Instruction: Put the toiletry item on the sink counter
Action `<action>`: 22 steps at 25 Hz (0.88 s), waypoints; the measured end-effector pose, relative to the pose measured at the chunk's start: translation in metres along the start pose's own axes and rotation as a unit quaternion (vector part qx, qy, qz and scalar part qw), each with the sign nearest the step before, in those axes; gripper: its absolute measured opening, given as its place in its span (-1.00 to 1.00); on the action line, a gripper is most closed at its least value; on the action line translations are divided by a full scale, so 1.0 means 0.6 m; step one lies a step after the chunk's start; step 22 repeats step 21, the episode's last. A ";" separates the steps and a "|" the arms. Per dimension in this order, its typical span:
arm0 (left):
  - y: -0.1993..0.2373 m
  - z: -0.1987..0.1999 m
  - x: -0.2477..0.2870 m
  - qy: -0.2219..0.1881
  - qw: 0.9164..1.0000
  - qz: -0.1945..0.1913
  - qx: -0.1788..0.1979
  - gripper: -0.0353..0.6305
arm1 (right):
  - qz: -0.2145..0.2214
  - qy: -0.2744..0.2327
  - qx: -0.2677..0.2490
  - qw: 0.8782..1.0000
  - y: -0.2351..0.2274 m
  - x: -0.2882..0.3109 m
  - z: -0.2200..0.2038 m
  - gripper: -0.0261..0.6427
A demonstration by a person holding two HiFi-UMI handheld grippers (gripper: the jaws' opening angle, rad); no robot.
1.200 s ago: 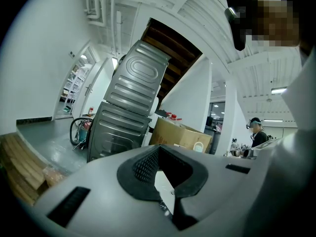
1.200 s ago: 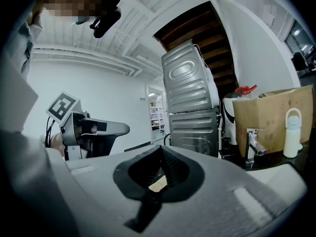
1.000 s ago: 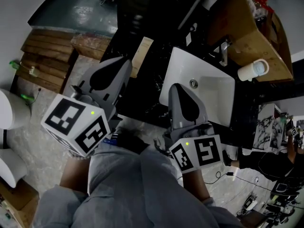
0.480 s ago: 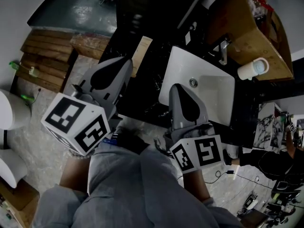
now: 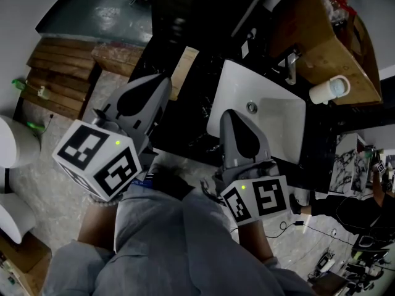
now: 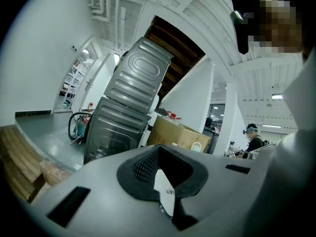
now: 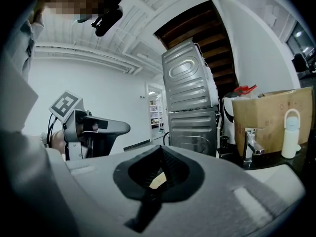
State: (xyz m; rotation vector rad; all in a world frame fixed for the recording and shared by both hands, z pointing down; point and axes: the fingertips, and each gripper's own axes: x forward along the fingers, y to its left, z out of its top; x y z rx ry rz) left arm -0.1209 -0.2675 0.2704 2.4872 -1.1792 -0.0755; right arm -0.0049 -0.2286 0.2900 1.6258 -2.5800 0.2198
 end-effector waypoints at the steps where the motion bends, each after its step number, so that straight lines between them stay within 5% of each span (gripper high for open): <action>1: 0.002 0.000 0.000 0.000 1.000 0.000 -0.001 -0.88 | 0.000 0.000 0.000 1.000 0.000 0.001 0.000 -0.93; 22: 0.027 0.003 -0.005 0.001 1.000 0.016 -0.011 -0.88 | 0.010 0.009 -0.001 1.000 0.007 0.011 -0.007 -0.93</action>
